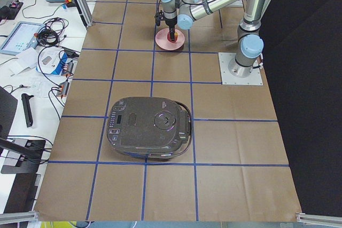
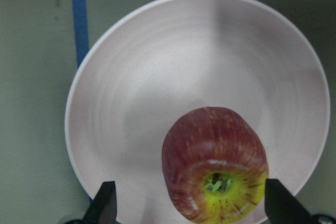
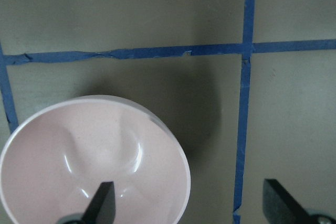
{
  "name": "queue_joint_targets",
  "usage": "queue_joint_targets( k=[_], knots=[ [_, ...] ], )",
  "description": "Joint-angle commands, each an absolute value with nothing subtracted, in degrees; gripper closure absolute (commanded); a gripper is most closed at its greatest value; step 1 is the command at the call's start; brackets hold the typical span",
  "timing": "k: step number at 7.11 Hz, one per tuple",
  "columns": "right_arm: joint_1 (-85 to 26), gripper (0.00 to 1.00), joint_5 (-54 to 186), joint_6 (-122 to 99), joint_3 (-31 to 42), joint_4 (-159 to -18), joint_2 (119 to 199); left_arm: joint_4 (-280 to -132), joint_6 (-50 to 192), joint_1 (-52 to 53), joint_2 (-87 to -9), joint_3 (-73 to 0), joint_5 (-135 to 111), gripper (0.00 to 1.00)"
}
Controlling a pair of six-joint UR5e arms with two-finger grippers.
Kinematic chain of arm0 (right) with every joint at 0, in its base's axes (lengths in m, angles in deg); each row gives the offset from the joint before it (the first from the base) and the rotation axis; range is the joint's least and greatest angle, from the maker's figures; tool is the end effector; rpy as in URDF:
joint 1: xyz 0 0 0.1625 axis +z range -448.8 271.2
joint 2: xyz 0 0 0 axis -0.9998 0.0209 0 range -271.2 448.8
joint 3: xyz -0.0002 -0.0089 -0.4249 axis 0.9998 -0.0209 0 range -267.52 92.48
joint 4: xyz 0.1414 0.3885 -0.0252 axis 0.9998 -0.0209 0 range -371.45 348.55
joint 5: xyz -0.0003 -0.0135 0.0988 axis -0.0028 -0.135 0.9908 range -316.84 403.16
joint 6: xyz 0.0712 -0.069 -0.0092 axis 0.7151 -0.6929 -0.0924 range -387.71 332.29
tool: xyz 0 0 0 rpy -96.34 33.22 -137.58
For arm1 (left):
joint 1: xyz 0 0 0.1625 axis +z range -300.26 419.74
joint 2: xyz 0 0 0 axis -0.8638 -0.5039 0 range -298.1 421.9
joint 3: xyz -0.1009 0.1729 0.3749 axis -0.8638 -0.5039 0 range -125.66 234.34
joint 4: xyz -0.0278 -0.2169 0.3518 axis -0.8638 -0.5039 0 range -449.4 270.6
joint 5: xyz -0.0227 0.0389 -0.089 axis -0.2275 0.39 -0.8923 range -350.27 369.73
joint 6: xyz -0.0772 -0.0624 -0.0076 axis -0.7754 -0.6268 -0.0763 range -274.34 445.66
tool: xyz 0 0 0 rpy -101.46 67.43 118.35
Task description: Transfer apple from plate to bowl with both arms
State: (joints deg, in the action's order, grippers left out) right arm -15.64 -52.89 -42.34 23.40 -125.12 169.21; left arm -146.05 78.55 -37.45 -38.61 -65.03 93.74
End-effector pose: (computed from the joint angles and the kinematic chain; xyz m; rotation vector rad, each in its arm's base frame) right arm -0.0262 -0.5102 0.2723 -0.0492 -3.0641 -0.2200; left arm -0.2010 -0.4447 0.2192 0.0068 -3.0463 -0.1922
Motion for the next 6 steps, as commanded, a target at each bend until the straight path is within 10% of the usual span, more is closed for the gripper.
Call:
queue_joint_targets(
  k=[1,2,3,6],
  knots=[
    [-16.3,0.01,-52.7,-45.1,28.4,-131.8,167.5,-143.9,78.6,-38.1,-41.3,-65.5,92.7,0.0],
    [-16.3,0.24,-52.7,-45.1,29.6,-133.7,167.2,-142.6,78.7,-38.2,-42.0,-65.5,92.7,0.0],
    [-16.3,0.82,-52.9,-44.8,29.9,-133.1,166.8,-142.2,79.0,-38.2,-42.0,-65.5,92.8,0.0],
    [-16.4,0.93,-52.7,-44.7,29.9,-132.6,167.0,-140.7,80.9,-38.2,-42.3,-65.2,92.8,0.55]
  ],
)
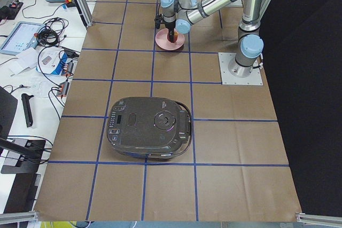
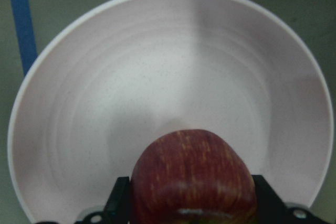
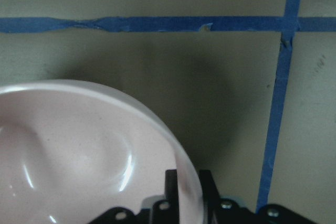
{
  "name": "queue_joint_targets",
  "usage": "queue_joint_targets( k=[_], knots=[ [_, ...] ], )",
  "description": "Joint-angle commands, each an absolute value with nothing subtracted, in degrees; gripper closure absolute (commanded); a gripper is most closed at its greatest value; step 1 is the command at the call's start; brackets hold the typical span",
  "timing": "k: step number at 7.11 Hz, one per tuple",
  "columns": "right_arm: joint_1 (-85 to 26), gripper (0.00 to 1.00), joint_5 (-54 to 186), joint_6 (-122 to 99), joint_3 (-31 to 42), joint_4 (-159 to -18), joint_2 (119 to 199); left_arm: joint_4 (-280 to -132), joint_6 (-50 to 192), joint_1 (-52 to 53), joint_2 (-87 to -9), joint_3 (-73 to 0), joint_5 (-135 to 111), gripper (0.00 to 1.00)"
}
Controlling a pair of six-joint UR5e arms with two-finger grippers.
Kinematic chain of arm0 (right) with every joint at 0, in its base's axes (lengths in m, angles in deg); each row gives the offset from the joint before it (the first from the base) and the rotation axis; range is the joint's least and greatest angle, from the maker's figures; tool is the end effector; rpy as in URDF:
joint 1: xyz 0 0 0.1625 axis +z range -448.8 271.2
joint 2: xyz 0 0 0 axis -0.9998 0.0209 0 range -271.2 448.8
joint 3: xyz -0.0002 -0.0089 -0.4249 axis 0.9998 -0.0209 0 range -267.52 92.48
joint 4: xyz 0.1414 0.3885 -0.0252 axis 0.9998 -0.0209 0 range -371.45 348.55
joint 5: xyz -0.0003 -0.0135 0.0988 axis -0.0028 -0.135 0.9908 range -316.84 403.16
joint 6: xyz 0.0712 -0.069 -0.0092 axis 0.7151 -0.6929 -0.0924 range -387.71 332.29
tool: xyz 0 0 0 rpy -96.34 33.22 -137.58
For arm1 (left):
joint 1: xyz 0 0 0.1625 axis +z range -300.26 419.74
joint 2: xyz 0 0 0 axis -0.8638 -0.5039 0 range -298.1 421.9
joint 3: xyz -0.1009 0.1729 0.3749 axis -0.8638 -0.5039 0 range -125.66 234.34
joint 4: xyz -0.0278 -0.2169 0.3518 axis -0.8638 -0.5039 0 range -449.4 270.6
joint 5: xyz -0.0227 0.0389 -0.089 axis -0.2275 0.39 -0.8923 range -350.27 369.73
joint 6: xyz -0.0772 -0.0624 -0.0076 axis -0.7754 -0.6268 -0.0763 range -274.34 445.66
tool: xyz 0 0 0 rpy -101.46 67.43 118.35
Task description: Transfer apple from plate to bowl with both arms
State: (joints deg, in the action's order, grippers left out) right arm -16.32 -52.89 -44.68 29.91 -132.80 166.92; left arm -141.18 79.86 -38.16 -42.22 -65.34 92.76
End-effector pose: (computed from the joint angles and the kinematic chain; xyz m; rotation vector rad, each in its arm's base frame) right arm -0.0263 -0.4909 0.2181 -0.0032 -3.0717 -0.2520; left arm -0.2095 -0.4519 0.1952 -0.0466 -3.0277 -0.1685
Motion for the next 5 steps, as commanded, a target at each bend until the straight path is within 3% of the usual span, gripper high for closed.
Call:
queue_joint_targets(
  k=[1,2,5],
  knots=[
    [-16.0,0.93,-47.7,-42.9,29.2,-131.9,168.2,-140.6,80.9,-38.1,-41.1,-64.8,93.0,0.57],
    [-15.5,0.93,-45.5,-41.3,27.5,-131.2,169.5,-142.6,80.7,-38.1,-40.0,-61.7,93.5,0.57],
    [-5.8,0.92,-41.0,-32.6,23.9,-127.5,170.3,-169.3,80.1,-40.3,-35.6,-43.6,93.7,0.6]
  ],
)
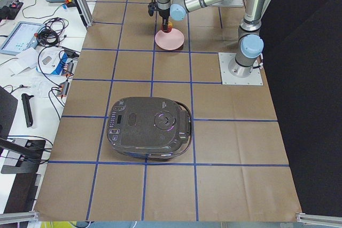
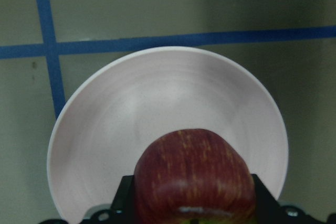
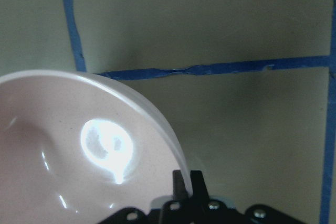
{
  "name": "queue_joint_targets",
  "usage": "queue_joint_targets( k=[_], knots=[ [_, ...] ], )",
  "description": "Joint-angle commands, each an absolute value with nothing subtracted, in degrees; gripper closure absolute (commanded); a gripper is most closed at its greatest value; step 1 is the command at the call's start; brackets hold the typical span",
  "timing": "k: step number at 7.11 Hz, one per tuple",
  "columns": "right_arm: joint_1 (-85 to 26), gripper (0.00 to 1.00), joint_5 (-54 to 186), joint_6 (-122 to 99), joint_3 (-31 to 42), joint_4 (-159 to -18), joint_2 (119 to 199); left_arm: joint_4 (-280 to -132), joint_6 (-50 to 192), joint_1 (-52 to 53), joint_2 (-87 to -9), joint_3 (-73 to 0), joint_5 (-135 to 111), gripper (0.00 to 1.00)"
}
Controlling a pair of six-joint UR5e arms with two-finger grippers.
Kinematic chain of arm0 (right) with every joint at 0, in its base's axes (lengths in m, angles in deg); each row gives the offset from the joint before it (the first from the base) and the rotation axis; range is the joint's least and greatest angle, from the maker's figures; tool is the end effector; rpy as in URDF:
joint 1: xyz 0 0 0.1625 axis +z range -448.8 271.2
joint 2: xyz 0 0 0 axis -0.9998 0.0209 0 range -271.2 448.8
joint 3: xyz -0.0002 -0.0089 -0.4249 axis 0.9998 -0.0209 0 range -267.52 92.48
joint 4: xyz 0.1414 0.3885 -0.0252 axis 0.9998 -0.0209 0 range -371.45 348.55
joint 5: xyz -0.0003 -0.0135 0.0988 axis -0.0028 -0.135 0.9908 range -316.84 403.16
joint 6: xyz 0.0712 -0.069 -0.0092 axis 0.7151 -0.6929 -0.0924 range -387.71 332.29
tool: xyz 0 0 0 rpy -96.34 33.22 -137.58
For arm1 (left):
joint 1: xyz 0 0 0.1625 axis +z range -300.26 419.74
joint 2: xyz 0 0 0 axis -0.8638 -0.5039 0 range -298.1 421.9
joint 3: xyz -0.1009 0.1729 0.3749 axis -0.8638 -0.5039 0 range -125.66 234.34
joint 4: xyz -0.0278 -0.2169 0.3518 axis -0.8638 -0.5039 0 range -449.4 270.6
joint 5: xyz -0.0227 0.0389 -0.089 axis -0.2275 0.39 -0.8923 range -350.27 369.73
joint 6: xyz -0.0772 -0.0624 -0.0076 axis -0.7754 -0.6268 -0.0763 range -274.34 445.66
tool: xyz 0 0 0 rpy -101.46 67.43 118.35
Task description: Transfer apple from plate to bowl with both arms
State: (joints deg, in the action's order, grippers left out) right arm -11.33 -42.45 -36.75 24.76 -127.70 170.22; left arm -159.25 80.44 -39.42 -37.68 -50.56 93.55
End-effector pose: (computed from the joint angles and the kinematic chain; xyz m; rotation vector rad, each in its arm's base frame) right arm 0.0309 -0.5104 0.2746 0.0973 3.0482 0.0985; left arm -0.2250 -0.4901 0.3129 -0.0985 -3.0397 -0.1346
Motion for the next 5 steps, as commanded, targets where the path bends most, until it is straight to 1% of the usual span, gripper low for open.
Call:
queue_joint_targets(
  k=[1,3,4,5],
  knots=[
    [-1.0,0.92,-39.4,-27.3,24.2,-128.9,169.2,-172.1,79.7,-40.9,-35.0,-39.5,96.2,0.6],
    [0.8,0.92,-36.4,-26.1,24.8,-130.4,166.2,-171.6,80.0,-42.1,-34.5,-40.7,100.4,0.6],
    [0.8,0.91,-36.7,-26.5,26.5,-130.8,166.1,-171.5,79.4,-42.3,-35.1,-40.6,100.2,0.6],
    [0.8,0.86,-37.4,-26.1,27.0,-130.8,166.1,-171.7,78.5,-42.6,-35.2,-40.7,100.0,0.6]
  ],
)
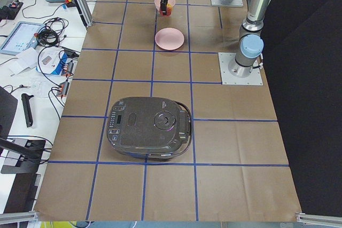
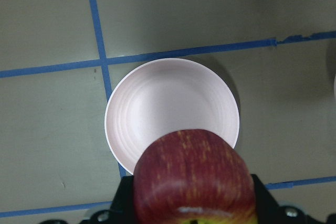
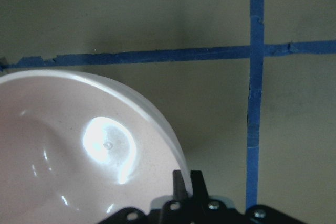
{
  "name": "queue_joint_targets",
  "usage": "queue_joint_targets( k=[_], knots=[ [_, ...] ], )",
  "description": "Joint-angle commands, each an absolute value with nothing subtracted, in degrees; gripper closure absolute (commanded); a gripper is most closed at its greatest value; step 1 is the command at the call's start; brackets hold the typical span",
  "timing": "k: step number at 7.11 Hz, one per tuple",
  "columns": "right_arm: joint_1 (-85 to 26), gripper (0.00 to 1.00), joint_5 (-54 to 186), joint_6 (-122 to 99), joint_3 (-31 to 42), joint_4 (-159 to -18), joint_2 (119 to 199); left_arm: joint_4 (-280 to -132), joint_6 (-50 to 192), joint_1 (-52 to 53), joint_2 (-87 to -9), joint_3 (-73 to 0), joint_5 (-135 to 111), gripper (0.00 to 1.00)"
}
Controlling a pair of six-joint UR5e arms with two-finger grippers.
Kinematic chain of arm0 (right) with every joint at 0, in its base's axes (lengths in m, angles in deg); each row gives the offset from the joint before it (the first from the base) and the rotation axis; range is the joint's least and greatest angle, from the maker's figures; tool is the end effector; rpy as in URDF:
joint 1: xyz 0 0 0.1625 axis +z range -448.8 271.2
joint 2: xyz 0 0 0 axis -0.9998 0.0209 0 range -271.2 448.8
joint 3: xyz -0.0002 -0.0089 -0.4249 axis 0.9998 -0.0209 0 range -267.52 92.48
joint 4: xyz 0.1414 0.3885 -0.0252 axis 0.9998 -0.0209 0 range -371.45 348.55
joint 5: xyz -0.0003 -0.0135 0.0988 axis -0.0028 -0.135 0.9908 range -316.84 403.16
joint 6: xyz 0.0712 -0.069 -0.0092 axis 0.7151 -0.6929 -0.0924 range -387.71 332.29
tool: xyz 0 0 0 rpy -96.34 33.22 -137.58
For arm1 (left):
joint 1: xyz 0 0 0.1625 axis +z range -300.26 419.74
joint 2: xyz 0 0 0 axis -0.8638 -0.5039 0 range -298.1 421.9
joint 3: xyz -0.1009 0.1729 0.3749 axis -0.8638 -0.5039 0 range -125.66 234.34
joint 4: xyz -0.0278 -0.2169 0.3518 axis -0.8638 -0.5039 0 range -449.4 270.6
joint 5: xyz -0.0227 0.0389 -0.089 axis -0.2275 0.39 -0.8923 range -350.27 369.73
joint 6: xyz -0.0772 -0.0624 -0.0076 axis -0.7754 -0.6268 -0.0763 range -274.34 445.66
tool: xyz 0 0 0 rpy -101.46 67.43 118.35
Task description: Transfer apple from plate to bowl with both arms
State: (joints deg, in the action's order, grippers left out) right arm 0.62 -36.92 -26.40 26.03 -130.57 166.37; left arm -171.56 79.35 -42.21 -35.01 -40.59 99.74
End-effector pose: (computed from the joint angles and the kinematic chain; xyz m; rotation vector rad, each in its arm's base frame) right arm 0.1454 -0.4976 0.2378 0.0641 2.9635 0.1790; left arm -0.2397 -0.4885 0.3977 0.1541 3.1246 0.1078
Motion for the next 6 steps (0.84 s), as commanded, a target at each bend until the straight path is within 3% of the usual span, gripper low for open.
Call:
queue_joint_targets(
  k=[1,2,3,6],
  knots=[
    [0.8,0.51,-37.5,-25.1,27.0,-131.0,165.9,-171.6,76.5,-43.8,-35.7,-40.7,99.9,0.6],
    [0.8,0.01,-37.4,-24.3,27.0,-130.9,165.9,-171.5,69.4,-45.8,-36.4,-40.7,99.8,0.6],
    [0.3,0.0,-37.3,-24.5,26.1,-130.9,166.5,-171.1,63.2,-48.9,-39.0,-39.5,99.8,0.6],
    [-1.7,0.0,-42.9,-24.7,8.3,-118.2,168.7,-158.3,46.2,-55.0,-46.3,-38.6,96.1,0.6]
  ],
)
